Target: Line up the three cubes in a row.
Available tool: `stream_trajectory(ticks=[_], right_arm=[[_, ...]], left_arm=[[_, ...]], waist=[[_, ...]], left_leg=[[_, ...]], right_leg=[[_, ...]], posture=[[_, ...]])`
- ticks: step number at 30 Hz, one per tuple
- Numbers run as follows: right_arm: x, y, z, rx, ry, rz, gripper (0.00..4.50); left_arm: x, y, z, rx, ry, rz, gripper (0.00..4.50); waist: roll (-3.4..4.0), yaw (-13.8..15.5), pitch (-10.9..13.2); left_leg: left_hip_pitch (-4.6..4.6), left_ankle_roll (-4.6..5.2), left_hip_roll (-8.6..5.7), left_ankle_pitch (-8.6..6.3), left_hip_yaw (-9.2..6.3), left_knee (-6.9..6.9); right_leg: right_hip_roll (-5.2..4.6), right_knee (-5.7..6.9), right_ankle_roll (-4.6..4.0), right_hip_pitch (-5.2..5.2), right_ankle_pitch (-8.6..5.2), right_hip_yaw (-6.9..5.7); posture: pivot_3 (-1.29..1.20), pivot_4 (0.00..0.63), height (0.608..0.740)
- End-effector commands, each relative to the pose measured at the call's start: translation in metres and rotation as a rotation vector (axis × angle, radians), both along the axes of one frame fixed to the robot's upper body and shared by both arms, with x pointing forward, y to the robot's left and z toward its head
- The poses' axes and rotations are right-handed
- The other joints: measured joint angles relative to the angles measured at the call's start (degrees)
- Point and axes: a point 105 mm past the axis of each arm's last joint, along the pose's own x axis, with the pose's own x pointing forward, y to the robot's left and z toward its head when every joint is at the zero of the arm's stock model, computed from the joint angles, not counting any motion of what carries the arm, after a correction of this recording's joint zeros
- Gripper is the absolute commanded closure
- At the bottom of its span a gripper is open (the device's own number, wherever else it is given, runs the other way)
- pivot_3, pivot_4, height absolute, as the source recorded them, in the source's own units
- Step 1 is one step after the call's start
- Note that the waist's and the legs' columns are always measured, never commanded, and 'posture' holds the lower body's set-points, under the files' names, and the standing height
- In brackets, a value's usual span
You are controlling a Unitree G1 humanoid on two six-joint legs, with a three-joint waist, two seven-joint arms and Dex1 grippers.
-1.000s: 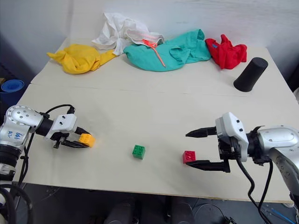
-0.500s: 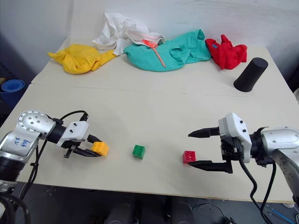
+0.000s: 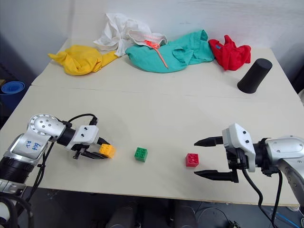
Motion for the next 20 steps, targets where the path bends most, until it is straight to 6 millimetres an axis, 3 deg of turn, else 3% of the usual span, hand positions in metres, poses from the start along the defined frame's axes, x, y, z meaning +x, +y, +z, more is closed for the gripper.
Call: stream_trajectory(ticks=[1,5,8,16,20], right_arm=[[0.001,-0.002,0.005,0.003,-0.038,-0.001,0.00],[0.005,-0.007,0.002,-0.008,-0.048,-0.015,0.00],[0.007,-0.018,-0.001,-0.032,-0.051,-0.036,0.00],[0.004,-0.081,-0.003,-0.109,0.019,-0.098,0.00],[0.003,-0.096,-0.009,-0.144,0.055,-0.107,0.00]], left_arm=[[0.001,0.005,0.003,0.006,-0.012,0.011,1.06],[-0.003,0.016,0.014,-0.017,-0.005,0.049,0.04],[-0.013,0.029,0.029,-0.054,0.017,0.090,0.04],[-0.050,0.073,0.085,-0.145,0.031,0.257,0.04],[-0.058,0.071,0.092,-0.180,0.025,0.258,0.04]], waist=[[0.00,0.1,0.0],[0.00,0.0,0.0],[-0.01,-0.4,0.0],[0.00,-0.5,0.0],[0.01,-0.5,0.0]], left_leg=[[0.00,0.00,-0.01,0.00,0.00,0.00],[0.00,0.00,-0.01,0.00,0.00,0.00],[0.00,0.00,0.05,0.00,0.00,0.00],[0.04,0.02,0.04,-0.01,-0.01,0.00],[0.09,0.02,0.06,-0.02,-0.01,-0.03]], right_leg=[[-0.01,0.00,0.00,0.00,0.00,0.00],[-0.01,-0.01,0.00,0.00,0.00,0.00],[0.01,-0.01,0.00,-0.01,0.00,0.00],[-0.04,-0.27,0.00,0.04,0.00,-0.01],[-0.04,-0.29,-0.01,0.07,-0.01,0.00]], posture=[[0.00,0.150,0.740],[0.00,0.150,0.740],[0.00,0.150,0.740],[0.00,0.150,0.740],[0.00,0.150,0.740]])
